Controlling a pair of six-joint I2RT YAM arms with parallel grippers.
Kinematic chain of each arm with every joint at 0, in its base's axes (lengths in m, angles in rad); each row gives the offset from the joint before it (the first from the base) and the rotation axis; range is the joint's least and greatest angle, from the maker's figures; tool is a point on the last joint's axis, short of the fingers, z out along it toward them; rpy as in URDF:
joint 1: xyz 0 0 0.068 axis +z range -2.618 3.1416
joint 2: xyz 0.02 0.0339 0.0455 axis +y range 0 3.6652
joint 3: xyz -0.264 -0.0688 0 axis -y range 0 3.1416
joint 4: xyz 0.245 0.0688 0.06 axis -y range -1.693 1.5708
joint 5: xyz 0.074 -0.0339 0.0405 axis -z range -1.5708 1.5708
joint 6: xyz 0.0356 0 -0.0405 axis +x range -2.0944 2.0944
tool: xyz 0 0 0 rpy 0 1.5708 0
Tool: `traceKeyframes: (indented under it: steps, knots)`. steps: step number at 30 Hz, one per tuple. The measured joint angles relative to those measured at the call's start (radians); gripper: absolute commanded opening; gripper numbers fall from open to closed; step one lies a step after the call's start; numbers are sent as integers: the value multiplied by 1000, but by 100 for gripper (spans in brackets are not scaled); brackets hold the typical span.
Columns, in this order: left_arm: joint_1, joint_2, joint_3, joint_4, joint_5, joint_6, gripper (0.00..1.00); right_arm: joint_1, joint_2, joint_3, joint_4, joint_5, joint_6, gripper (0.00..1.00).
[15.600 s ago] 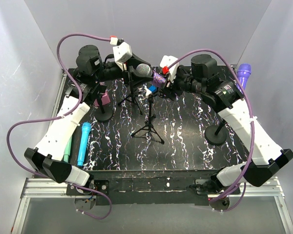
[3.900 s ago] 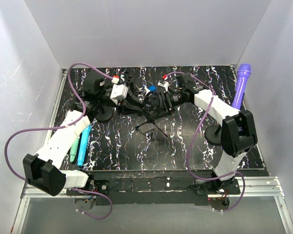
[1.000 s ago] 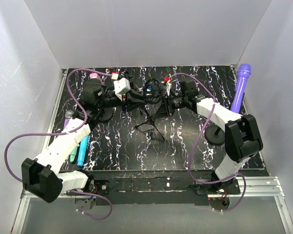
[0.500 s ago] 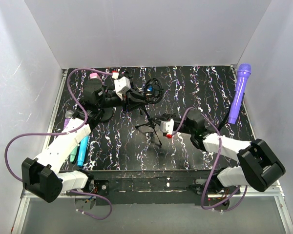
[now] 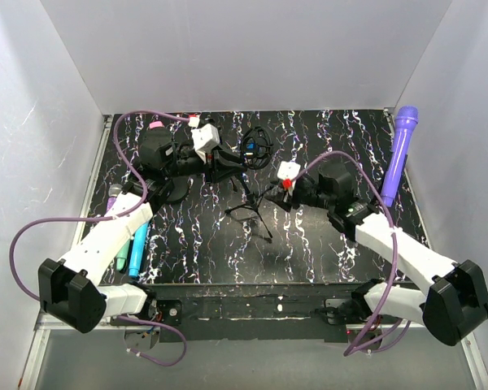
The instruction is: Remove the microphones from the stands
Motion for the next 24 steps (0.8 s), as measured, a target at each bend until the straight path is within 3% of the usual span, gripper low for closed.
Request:
traceKeyframes:
  steps: [7,18,22,24]
  knots:
    - [0,20,19,-4,2,4,0,-21,136,152,-204,-21,345,54]
    - [0,21,20,-6,5,11,0,-147,345,292,-212,-110,677,56]
    - [0,21,20,-6,5,16,0,-152,361,297,-204,-187,740,75]
    - [0,21,20,-5,5,18,0,-150,361,297,-193,-230,769,79]
